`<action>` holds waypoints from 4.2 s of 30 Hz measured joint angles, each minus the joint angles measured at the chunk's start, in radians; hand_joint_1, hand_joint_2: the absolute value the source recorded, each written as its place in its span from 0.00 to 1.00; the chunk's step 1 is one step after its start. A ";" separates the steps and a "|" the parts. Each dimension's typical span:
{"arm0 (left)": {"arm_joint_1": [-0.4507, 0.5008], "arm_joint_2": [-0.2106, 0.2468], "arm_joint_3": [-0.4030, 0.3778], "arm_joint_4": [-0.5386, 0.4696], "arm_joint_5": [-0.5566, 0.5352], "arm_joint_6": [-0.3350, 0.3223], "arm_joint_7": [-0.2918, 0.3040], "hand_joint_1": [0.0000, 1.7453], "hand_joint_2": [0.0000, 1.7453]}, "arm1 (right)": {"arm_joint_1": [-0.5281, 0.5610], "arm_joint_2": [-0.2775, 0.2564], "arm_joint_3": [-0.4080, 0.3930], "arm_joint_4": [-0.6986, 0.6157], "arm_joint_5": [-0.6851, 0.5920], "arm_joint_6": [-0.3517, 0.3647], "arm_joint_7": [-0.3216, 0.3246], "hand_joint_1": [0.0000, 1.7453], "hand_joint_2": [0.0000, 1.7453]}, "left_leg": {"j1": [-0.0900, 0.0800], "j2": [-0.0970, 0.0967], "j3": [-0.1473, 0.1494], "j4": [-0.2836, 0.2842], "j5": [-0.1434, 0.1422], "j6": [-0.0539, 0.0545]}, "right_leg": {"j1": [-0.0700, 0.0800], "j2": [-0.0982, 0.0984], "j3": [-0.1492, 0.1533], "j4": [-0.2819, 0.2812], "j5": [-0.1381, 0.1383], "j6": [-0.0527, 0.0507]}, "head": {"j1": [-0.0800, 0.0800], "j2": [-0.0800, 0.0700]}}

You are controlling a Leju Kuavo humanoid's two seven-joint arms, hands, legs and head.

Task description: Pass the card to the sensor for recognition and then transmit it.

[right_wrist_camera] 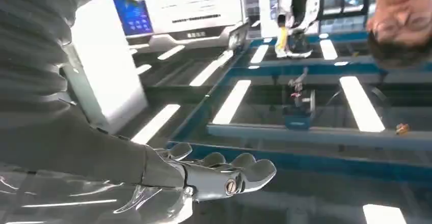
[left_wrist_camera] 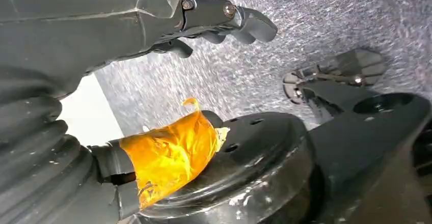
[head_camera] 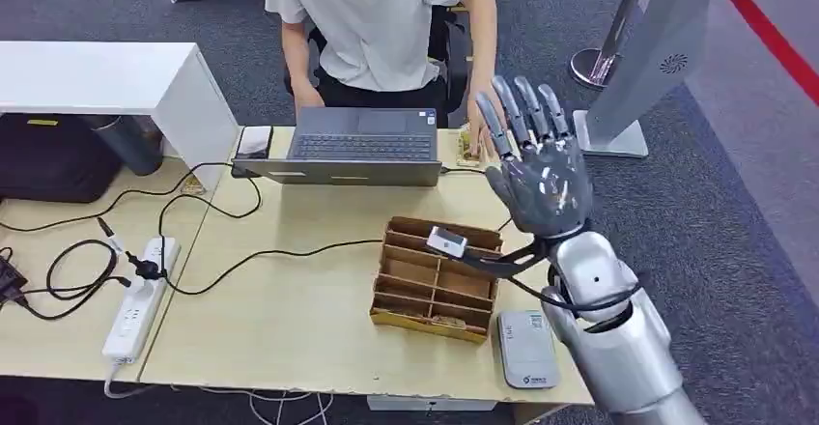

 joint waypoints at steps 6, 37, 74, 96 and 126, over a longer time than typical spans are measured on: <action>0.010 -0.012 0.040 0.000 0.036 0.030 0.007 0.00 1.00 | 0.233 -0.045 0.008 -0.184 -0.036 -0.068 -0.045 0.00 1.00 | 0.000 0.000 -0.001 0.000 -0.002 0.000 | 0.000 0.000 -0.002 0.000 -0.001 0.000 | 0.000 0.000; 0.010 -0.038 0.102 0.000 0.022 0.065 0.018 0.00 1.00 | 0.478 -0.084 0.271 -0.001 -0.148 -0.012 0.052 0.00 1.00 | 0.000 0.001 -0.003 0.000 -0.002 0.000 | 0.000 0.001 -0.002 0.000 -0.001 0.000 | -0.001 0.000; 0.008 -0.037 0.102 0.000 -0.025 0.060 0.026 0.00 1.00 | 0.390 0.037 0.182 0.168 -0.160 0.025 0.074 0.00 1.00 | 0.000 0.001 -0.002 0.000 -0.001 -0.001 | 0.000 0.001 -0.002 0.001 0.000 0.000 | -0.001 0.000; 0.008 -0.036 0.102 0.000 -0.034 0.059 0.026 0.00 1.00 | 0.383 0.081 0.140 0.203 -0.163 0.032 0.057 0.00 1.00 | 0.000 0.001 -0.002 0.000 -0.001 -0.001 | 0.000 0.001 -0.003 0.001 0.000 0.000 | -0.001 0.000; 0.007 -0.034 0.102 0.000 -0.057 0.051 0.032 0.00 1.00 | 0.393 0.087 0.061 0.238 -0.173 0.029 0.075 0.00 1.00 | 0.000 0.001 -0.002 0.000 -0.001 -0.001 | 0.000 0.001 -0.003 0.001 0.000 0.000 | -0.001 0.000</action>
